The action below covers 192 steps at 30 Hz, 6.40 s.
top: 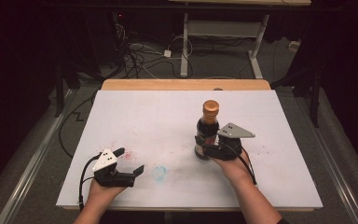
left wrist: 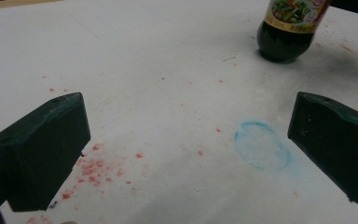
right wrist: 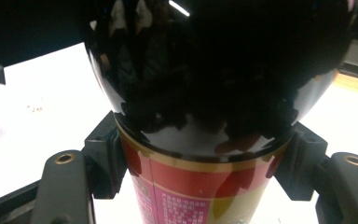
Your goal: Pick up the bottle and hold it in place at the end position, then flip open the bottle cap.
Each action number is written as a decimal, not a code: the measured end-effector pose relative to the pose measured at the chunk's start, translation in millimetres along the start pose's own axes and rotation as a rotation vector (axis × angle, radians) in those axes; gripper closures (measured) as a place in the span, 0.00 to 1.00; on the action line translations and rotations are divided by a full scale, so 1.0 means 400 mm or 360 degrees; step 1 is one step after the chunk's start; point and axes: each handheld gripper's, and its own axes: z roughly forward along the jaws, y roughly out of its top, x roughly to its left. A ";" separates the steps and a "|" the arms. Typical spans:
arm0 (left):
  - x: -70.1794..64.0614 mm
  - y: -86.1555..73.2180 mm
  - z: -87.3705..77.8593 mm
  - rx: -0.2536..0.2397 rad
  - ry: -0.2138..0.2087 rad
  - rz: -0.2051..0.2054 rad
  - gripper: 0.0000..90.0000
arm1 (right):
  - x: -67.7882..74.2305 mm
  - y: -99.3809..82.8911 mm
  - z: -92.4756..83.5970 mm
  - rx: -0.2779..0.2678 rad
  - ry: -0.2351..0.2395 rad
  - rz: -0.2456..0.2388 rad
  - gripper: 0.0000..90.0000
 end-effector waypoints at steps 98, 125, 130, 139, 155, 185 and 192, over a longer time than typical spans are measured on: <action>-0.134 0.058 0.339 0.0083 -0.0190 0.0030 0.00 | -0.052 -0.007 -0.043 -0.0055 0.0078 -0.0059 1.00; -0.166 0.033 0.426 0.0132 -0.0314 0.0099 0.30 | -0.047 0.039 -0.051 -0.0069 0.0113 -0.0056 1.00; -0.164 0.031 0.425 0.0129 -0.0327 0.0100 0.31 | -0.045 0.045 -0.051 -0.0074 0.0140 -0.0051 1.00; -0.152 0.030 0.415 0.0197 -0.0344 0.0217 0.32 | -0.041 0.090 -0.061 -0.0073 0.0207 -0.0061 1.00; -0.165 0.026 0.425 0.0106 -0.0327 0.0110 0.32 | -0.022 0.218 -0.060 -0.0093 0.0238 -0.0100 1.00; -0.158 0.026 0.416 0.0184 -0.0323 0.0258 0.33 | -0.007 0.324 -0.042 0.0123 0.0228 -0.0208 1.00; -0.169 0.022 0.424 0.0108 -0.0303 0.0160 0.34 | -0.002 0.329 -0.042 0.0140 0.0205 -0.0213 1.00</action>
